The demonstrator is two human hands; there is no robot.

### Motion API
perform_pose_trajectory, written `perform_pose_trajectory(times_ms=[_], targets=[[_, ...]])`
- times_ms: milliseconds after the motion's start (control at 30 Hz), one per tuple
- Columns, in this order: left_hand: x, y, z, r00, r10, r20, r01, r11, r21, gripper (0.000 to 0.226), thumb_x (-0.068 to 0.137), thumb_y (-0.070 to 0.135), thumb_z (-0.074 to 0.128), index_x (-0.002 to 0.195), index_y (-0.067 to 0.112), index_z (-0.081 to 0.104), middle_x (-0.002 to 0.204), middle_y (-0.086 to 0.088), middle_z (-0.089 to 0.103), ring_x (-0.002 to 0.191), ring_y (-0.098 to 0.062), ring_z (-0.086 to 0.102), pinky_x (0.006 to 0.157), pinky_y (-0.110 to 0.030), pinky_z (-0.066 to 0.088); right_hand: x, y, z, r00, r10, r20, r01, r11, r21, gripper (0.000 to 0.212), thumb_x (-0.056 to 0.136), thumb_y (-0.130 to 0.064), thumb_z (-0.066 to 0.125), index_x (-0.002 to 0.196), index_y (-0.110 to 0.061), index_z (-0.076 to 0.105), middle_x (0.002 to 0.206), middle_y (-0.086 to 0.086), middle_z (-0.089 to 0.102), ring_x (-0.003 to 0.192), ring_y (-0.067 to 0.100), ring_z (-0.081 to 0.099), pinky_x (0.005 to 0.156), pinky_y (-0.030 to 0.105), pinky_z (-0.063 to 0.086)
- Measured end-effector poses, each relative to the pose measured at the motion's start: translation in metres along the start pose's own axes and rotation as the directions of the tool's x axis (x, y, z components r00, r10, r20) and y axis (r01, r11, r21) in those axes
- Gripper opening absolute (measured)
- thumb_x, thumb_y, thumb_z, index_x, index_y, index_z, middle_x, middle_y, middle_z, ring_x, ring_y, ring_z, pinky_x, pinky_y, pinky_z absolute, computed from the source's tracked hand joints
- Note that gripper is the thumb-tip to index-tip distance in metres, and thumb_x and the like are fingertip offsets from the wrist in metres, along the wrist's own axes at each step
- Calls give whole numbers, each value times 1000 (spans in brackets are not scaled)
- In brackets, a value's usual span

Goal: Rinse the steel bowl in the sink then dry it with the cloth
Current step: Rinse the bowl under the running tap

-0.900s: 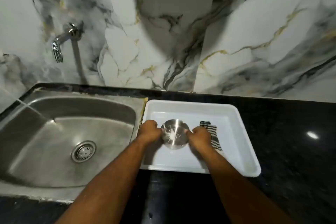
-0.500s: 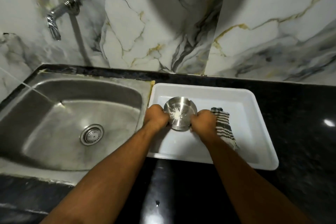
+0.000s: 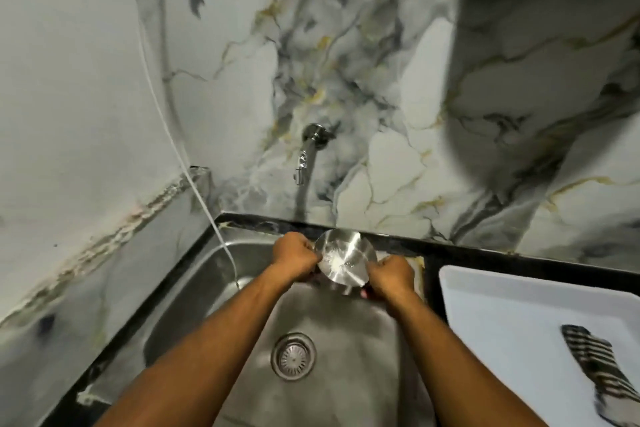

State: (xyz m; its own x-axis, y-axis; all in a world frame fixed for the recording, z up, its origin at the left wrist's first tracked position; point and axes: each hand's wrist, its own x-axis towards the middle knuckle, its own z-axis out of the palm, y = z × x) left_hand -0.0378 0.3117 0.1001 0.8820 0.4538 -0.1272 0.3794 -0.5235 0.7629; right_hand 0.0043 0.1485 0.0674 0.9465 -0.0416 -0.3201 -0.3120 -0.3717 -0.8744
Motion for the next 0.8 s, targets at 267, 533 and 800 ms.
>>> perform_pose_trajectory(times_ms=[267, 533, 800], targets=[[89, 3, -61, 892, 369, -259, -298, 914, 275, 58, 81, 55, 65, 115, 10, 52, 108, -7, 63, 95, -25, 59, 76, -38, 51, 15, -5, 87, 988, 123, -88, -127, 991, -37, 22, 92, -18, 61, 95, 2, 69, 80, 22, 71, 67, 36, 72, 60, 48, 64], [163, 29, -35, 742, 658, -127, -396, 584, 709, 89, 91, 56, 46, 153, 6, 7, 162, -15, 14, 150, -32, 0, 119, -45, -2, 59, 9, 124, 980, 162, -115, -183, 962, -203, 24, 87, -20, 57, 97, -3, 72, 93, 18, 75, 84, 33, 73, 73, 43, 64], [190, 5, -46, 559, 827, 57, -569, 333, 752, 69, 95, 31, 31, 152, 2, 7, 162, -19, 7, 149, -31, 0, 119, -41, -6, 75, 20, 141, 983, 159, -95, -177, 957, -228, 27, 88, -17, 54, 101, 1, 69, 102, 23, 73, 94, 37, 72, 83, 46, 60]])
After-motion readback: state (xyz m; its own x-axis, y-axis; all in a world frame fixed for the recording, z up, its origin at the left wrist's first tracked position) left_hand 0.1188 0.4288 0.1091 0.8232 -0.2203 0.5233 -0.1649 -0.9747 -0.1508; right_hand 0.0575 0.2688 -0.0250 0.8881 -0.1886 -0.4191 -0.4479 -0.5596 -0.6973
